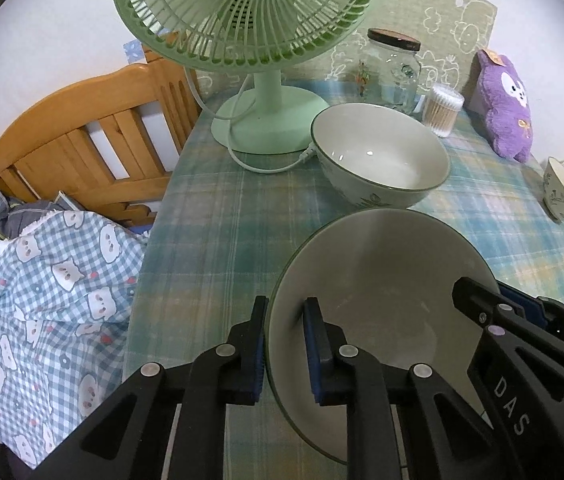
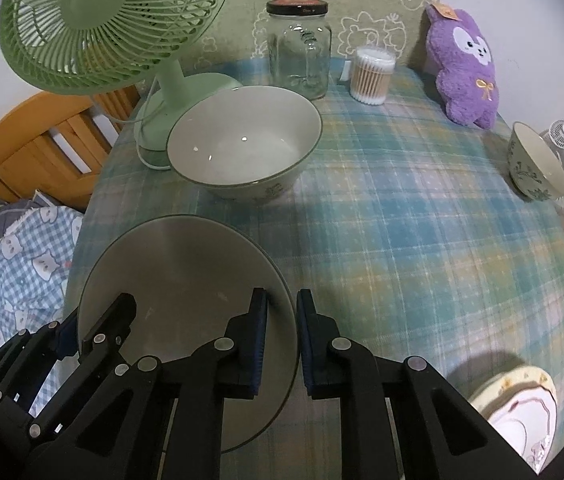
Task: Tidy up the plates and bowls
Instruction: 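Carry the cream bowl with both grippers toward the plate stack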
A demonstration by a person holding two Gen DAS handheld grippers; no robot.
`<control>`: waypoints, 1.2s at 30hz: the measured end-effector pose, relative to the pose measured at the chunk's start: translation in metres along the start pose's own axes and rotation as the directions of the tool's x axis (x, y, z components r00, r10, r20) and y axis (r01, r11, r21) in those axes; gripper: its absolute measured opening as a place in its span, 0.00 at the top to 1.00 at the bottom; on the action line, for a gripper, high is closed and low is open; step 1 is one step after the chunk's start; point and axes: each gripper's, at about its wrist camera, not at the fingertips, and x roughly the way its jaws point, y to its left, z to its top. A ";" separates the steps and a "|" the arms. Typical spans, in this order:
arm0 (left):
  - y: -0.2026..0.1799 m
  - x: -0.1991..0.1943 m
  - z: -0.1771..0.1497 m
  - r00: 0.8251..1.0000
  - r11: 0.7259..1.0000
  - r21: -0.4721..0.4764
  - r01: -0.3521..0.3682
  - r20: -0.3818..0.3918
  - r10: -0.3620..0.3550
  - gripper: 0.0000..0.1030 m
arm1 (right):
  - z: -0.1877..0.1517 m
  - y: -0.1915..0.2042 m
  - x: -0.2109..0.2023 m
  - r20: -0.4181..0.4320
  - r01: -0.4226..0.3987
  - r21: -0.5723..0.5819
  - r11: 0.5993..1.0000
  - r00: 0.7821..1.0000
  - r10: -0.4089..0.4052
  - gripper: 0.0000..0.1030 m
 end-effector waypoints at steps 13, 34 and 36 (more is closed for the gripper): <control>-0.012 -0.051 -0.028 0.999 1.000 -0.001 0.005 0.050 -0.005 0.86 | -0.036 -0.014 -0.054 0.052 -0.008 0.004 1.000 0.999 0.008 0.83; -0.038 -0.080 -0.113 1.000 1.000 -0.012 0.014 0.014 -0.014 0.86 | -0.128 -0.044 -0.081 0.021 -0.020 0.011 1.000 1.000 0.020 0.83; -0.041 -0.079 -0.118 1.000 1.000 -0.004 0.012 0.008 -0.012 0.86 | -0.133 -0.046 -0.079 0.013 -0.019 0.010 1.000 1.000 0.019 0.83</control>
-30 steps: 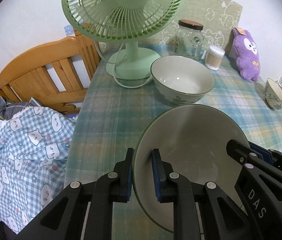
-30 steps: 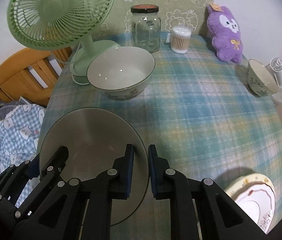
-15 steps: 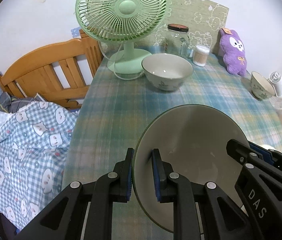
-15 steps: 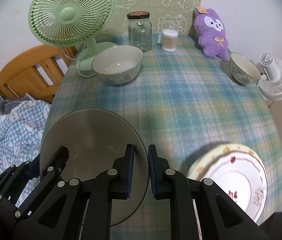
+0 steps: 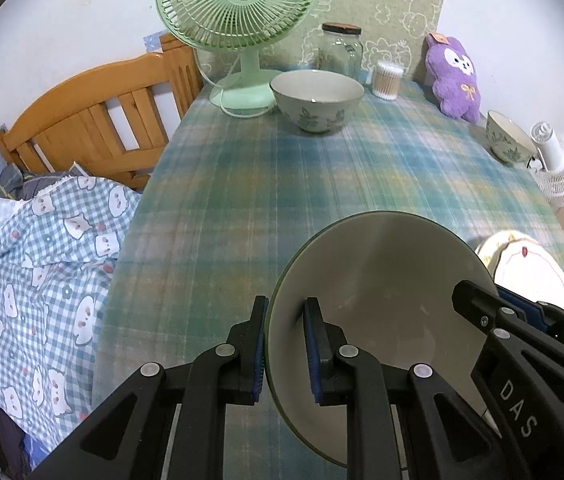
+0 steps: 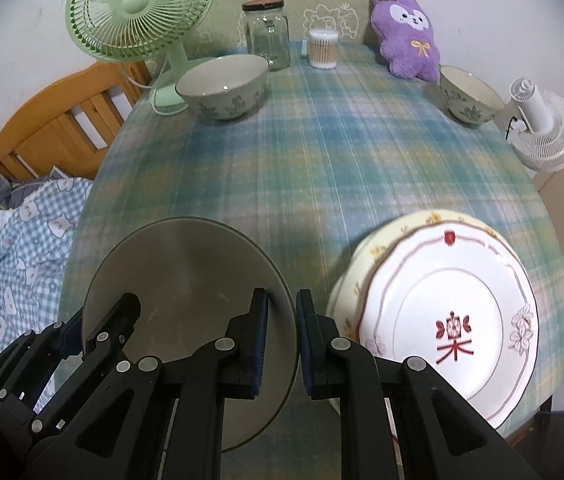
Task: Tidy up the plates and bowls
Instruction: 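Carry the cream bowl with both grippers toward the plate stack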
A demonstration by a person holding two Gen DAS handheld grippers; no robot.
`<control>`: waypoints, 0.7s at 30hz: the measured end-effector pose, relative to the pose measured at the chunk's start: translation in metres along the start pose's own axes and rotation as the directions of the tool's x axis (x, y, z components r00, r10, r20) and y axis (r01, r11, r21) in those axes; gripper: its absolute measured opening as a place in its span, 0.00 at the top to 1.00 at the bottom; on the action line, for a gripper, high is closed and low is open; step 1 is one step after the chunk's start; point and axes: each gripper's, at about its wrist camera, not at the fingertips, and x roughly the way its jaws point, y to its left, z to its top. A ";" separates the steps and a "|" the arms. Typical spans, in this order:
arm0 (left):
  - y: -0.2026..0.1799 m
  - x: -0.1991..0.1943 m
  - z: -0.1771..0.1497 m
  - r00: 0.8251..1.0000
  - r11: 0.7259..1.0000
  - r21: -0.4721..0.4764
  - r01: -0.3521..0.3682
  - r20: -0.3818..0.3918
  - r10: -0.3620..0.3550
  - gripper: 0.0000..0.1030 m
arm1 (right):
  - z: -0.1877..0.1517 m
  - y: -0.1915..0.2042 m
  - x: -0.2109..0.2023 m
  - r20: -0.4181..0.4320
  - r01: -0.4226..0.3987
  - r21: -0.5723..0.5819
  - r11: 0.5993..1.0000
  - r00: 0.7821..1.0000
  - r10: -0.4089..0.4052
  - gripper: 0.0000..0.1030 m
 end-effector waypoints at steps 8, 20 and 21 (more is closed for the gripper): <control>-0.005 0.010 -0.013 0.999 1.000 0.009 -0.006 -0.032 0.007 0.86 | -0.016 -0.007 0.013 -0.038 -0.002 0.014 1.000 0.999 0.002 0.83; -0.002 0.014 -0.014 0.999 1.000 0.018 -0.009 -0.035 0.010 0.69 | -0.012 -0.002 0.013 -0.046 0.003 -0.032 0.999 0.999 -0.005 0.83; -0.001 0.015 -0.013 0.999 1.000 0.024 -0.010 -0.038 0.011 0.66 | -0.012 -0.002 0.013 -0.051 0.004 -0.036 0.999 0.999 -0.006 0.83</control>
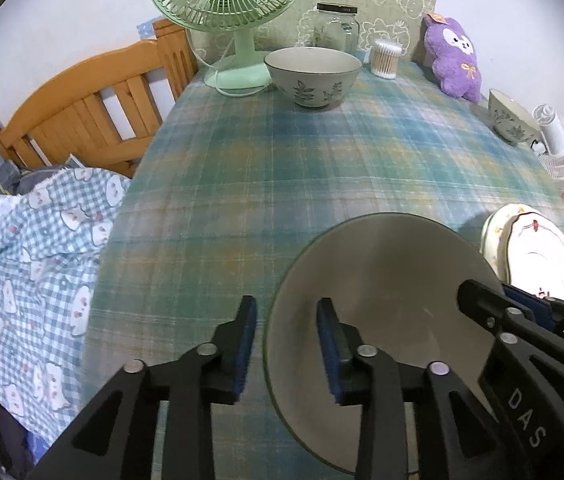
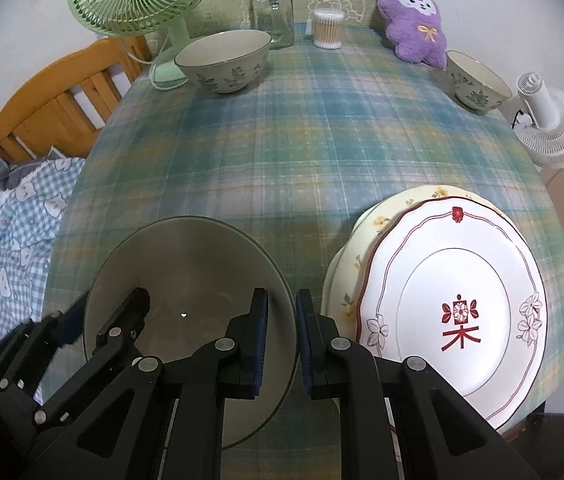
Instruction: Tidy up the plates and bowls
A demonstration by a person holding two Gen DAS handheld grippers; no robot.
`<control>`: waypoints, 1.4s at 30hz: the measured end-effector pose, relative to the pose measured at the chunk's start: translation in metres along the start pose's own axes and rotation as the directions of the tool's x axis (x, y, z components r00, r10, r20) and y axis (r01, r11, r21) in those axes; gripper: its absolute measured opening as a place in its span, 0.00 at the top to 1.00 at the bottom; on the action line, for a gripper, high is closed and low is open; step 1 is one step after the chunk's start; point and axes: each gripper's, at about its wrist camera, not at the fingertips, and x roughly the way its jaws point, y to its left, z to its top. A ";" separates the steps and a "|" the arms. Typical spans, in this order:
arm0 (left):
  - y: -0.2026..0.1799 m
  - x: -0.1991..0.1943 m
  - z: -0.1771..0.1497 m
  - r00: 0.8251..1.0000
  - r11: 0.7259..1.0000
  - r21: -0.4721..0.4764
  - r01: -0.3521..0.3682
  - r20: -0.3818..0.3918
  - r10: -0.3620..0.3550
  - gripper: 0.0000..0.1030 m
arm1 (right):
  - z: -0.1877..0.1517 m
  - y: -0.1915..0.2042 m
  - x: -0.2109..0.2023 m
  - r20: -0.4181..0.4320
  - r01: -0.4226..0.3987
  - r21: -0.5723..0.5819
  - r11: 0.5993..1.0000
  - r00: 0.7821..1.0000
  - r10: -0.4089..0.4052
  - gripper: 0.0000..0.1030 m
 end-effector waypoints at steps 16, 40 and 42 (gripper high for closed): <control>0.009 -0.029 0.041 0.999 1.000 0.028 0.009 0.047 -0.010 0.23 | 0.039 -0.003 -0.032 0.069 -0.030 -0.005 1.000 0.997 0.030 0.30; 0.013 -0.039 0.143 0.985 1.000 0.002 -0.026 0.169 0.026 0.19 | 0.139 0.006 -0.063 0.259 -0.006 -0.035 0.999 0.966 0.015 0.23; 0.013 -0.034 0.152 0.984 1.000 0.009 -0.030 0.177 0.028 0.19 | 0.150 0.006 -0.057 0.258 -0.013 -0.033 0.999 0.966 0.021 0.23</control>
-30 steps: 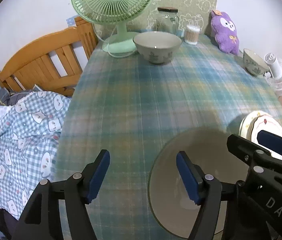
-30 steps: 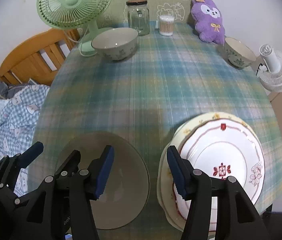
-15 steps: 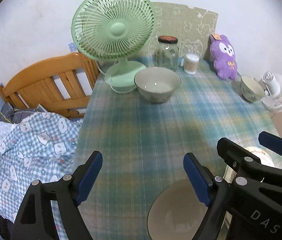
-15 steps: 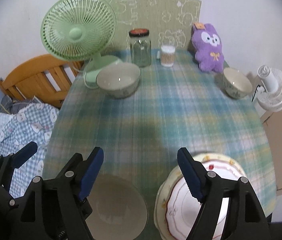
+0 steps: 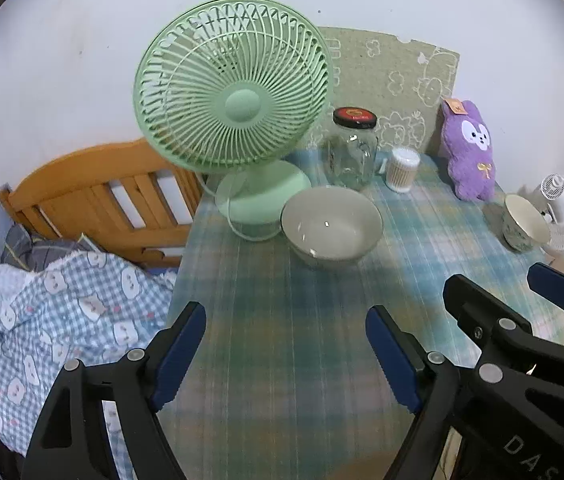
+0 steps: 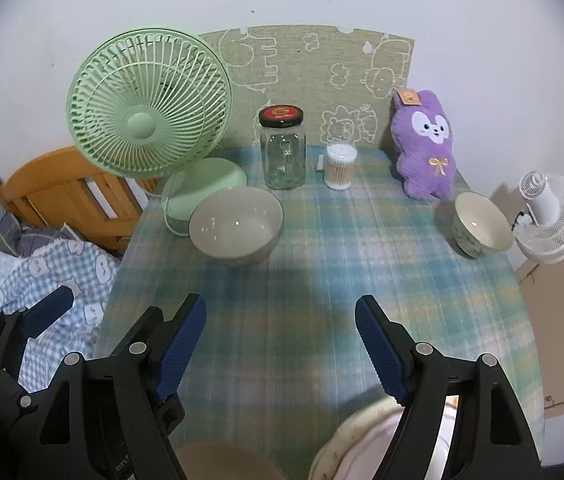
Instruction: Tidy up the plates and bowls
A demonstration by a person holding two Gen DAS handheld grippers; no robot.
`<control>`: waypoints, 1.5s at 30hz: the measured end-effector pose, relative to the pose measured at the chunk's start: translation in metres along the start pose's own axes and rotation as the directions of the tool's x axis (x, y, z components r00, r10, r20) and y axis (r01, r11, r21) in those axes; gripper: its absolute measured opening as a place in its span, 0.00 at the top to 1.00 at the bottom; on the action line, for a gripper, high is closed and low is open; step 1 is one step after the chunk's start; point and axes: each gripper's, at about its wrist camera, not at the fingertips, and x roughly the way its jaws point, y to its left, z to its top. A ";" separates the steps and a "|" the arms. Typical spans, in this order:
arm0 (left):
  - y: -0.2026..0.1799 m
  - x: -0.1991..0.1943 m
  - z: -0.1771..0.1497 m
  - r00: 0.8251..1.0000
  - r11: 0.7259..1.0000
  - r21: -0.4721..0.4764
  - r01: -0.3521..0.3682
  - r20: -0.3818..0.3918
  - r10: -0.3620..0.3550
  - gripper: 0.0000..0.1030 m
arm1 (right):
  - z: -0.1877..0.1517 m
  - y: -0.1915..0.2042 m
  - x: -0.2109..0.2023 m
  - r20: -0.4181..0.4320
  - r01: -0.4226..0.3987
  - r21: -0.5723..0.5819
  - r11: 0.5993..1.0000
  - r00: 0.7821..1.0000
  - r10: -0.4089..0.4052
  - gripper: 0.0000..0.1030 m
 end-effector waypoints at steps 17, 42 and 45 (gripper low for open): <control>0.004 0.078 0.039 1.000 1.000 -0.008 -0.005 0.002 0.005 0.26 | 0.046 0.005 0.085 -0.006 0.016 -0.012 1.000 1.000 -0.016 0.23; -0.001 0.181 0.060 0.999 0.999 -0.043 -0.015 -0.043 0.013 0.64 | 0.075 0.003 0.194 -0.034 0.036 -0.019 0.999 0.999 -0.037 0.49; -0.002 0.189 0.058 0.998 0.999 -0.036 -0.011 -0.058 0.009 0.74 | 0.073 0.004 0.203 -0.053 0.031 -0.025 0.999 0.998 -0.032 0.60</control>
